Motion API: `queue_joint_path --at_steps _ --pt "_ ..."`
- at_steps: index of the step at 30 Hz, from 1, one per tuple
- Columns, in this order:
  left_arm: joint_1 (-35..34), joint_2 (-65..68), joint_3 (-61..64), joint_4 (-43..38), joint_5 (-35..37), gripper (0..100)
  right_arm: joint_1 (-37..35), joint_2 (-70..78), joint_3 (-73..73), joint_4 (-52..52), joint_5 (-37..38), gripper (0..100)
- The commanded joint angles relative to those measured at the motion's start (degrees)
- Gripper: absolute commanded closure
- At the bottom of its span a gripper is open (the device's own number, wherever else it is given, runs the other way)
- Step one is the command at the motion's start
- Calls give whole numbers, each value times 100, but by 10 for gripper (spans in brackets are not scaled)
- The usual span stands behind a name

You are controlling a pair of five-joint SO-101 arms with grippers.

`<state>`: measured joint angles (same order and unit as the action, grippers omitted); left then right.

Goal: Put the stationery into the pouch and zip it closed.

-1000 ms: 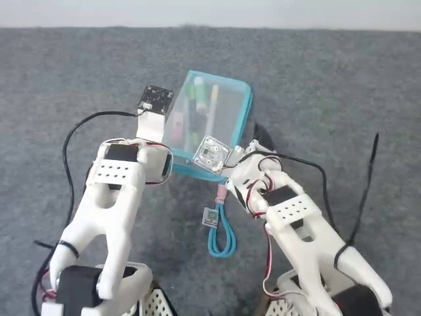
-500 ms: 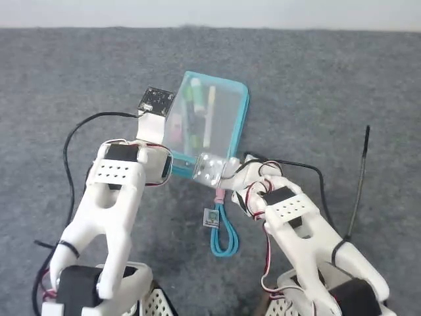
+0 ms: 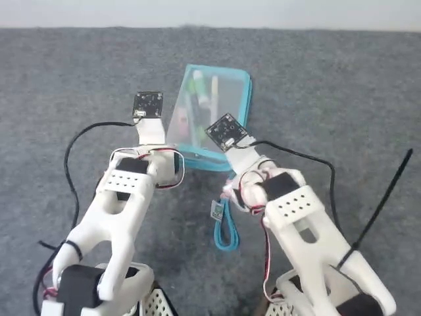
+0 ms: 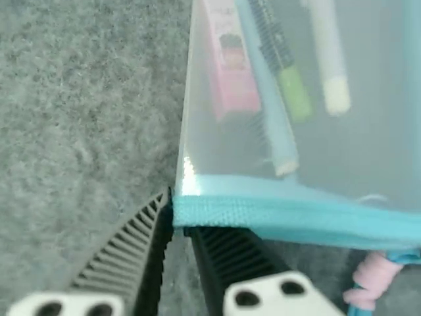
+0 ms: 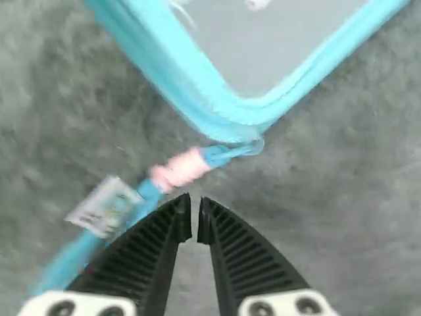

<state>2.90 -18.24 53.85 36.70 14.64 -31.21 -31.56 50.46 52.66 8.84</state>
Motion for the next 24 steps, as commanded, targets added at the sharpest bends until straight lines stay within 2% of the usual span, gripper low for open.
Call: queue_joint_path --at_steps 1,9,17,24 --pt "53 -141 -84 -281 176 988 -198 -119 -378 22 -1002 972" --pt "44 -141 -84 -290 176 988 -224 1244 -879 -585 -1178 971" --pt "44 -185 -92 -290 158 988 -497 2510 -1767 -224 -1143 970" --pt "44 -185 -101 -290 149 988 -479 2633 -2154 470 -1134 970"
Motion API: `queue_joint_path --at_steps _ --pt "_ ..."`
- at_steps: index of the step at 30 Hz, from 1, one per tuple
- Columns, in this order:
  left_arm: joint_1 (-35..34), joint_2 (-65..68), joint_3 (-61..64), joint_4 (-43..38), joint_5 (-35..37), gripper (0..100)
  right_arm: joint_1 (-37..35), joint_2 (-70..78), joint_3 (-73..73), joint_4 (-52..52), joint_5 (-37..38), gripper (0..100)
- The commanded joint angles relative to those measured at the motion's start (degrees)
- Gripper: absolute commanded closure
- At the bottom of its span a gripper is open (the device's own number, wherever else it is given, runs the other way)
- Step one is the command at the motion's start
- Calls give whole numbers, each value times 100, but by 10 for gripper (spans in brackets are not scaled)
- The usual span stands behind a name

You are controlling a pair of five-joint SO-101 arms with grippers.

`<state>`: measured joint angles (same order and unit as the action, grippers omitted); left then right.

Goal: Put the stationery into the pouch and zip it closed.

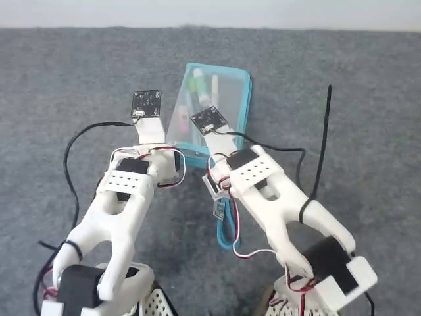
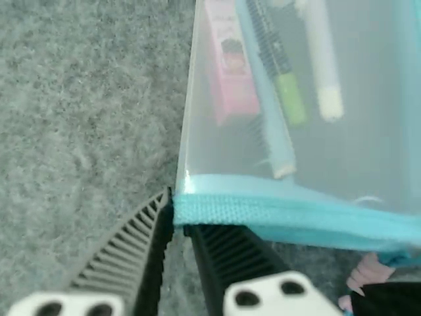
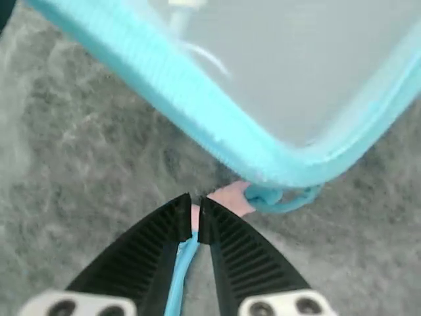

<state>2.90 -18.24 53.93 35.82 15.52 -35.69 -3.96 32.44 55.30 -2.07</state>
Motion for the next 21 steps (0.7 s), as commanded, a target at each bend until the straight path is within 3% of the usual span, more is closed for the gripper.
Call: queue_joint_path --at_steps 1,9,21 --pt "44 -185 -110 -202 62 988 -31 -171 -334 215 -44 967" --pt "44 -185 -110 -193 62 988 -22 -347 -70 -22 -97 761" --pt "44 -185 -101 -176 62 988 462 646 -396 -593 -79 853"
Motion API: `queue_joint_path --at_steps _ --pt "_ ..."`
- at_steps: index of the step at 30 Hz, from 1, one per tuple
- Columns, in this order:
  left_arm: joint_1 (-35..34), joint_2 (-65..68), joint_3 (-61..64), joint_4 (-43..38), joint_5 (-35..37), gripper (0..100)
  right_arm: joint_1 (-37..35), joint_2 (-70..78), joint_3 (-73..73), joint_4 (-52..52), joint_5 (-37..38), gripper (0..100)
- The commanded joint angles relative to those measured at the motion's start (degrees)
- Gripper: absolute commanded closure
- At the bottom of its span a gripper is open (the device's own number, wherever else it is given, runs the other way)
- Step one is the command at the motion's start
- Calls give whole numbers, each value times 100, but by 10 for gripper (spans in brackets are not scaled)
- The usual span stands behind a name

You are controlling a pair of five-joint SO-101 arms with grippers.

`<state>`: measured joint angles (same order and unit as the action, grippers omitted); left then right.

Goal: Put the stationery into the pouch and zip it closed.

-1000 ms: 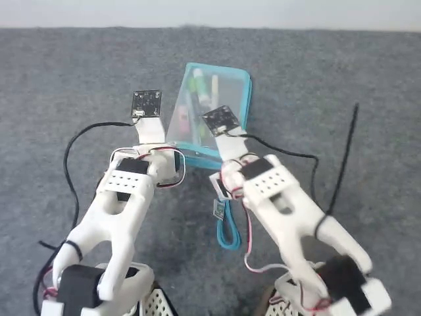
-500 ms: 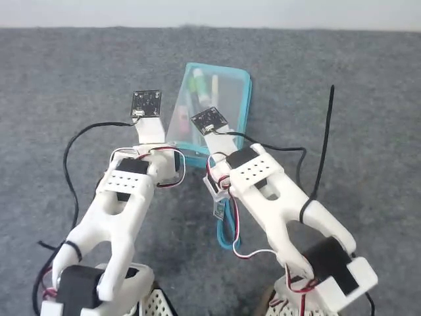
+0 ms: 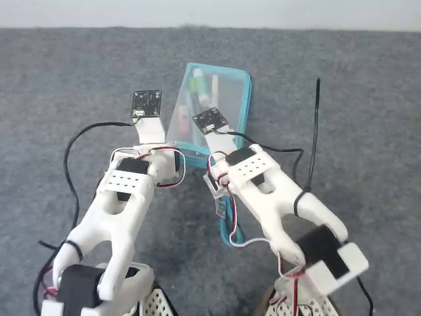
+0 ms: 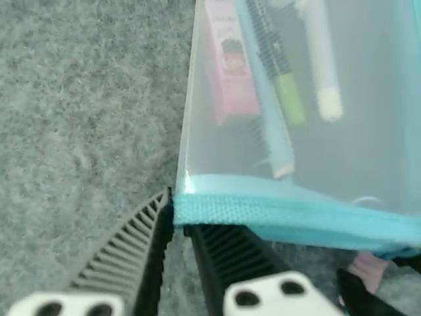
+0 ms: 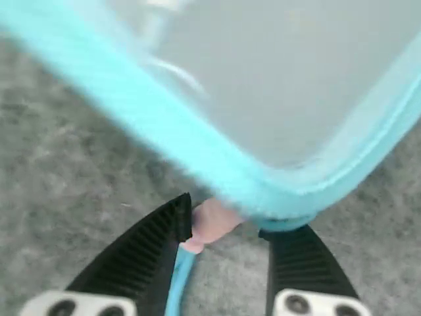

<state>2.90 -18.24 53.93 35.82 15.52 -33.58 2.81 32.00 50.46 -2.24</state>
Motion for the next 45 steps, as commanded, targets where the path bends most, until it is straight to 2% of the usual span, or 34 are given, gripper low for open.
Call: queue_joint_path --at_steps 1,3,6,13,16,23,27,31,35,37,42,45 --pt "44 -185 -101 -176 62 988 330 -4 -369 -127 -62 861" --pt "44 -176 -101 -176 62 988 462 -4 -387 -163 -62 890" --pt "44 -141 -101 -202 62 988 593 -233 -387 -75 -18 998" --pt "44 -132 -101 -211 53 988 549 -1851 -659 1279 932 993" --pt "44 -132 -101 -211 -105 988 145 -2695 -782 1789 1222 993" --pt "44 -132 -101 -211 53 991 -1754 -4295 -703 2413 2224 993" --pt "18 -132 -101 -211 53 991 -1956 -4655 -466 2510 2576 993" --pt "9 -132 -101 -211 53 991 -2554 -4646 -149 2448 2655 993" --pt "9 -132 -101 -211 53 991 -2132 -4312 -123 2484 2620 991" --pt "26 -132 -101 -211 44 991 -2035 -4215 -105 2536 2611 951" --pt "9 -132 -101 -211 26 991 -2246 -4207 -114 2870 2620 719" --pt "9 -132 -110 -193 26 991 -2237 -4224 -114 2985 2664 702"
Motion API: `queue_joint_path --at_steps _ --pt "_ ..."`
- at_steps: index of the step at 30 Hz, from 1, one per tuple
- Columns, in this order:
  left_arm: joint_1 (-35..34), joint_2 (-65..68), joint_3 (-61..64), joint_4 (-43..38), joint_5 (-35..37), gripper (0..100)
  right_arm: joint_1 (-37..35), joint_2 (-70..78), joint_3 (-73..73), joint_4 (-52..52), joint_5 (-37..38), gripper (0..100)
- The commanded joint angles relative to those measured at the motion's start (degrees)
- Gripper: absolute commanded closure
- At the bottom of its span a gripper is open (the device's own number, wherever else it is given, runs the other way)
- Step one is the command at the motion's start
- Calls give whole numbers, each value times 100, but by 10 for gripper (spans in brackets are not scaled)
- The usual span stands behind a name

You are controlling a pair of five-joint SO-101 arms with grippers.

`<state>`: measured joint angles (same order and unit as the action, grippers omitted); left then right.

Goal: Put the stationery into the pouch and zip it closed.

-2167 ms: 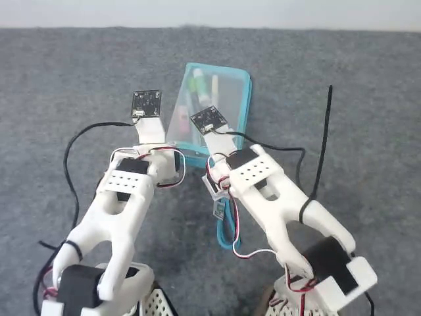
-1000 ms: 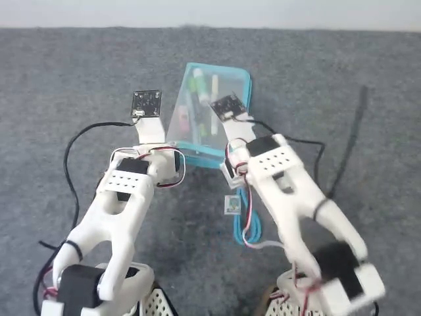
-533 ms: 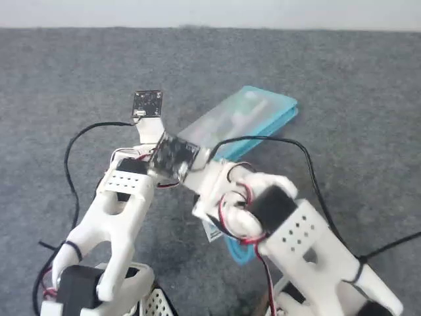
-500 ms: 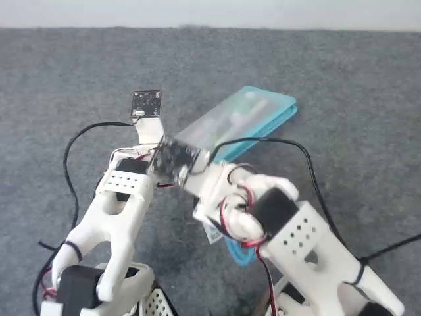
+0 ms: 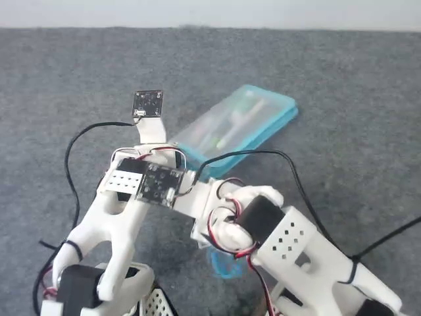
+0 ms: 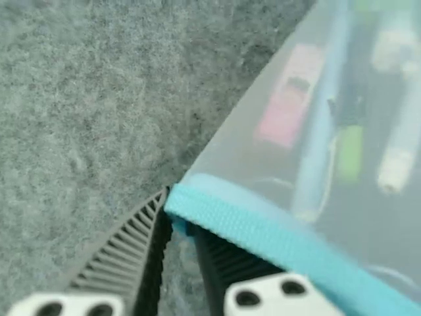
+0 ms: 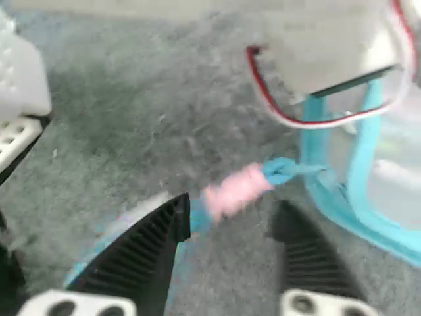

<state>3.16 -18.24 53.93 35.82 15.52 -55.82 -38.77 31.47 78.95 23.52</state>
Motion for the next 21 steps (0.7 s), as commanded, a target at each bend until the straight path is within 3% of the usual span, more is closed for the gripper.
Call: queue_joint_path --at_steps 1,5,10,15,21 --pt "-18 -132 -110 -185 18 991 -4 -119 -53 145 105 709" --pt "-18 -132 -110 -176 18 991 224 -505 -35 163 299 714" --pt "18 -185 -180 18 -193 991 1437 -796 545 -215 1160 714" --pt "9 -193 -488 475 -422 991 2440 -840 1846 -1930 1978 716" --pt "18 -193 -514 527 -466 991 2466 -787 2980 -4110 2426 718"
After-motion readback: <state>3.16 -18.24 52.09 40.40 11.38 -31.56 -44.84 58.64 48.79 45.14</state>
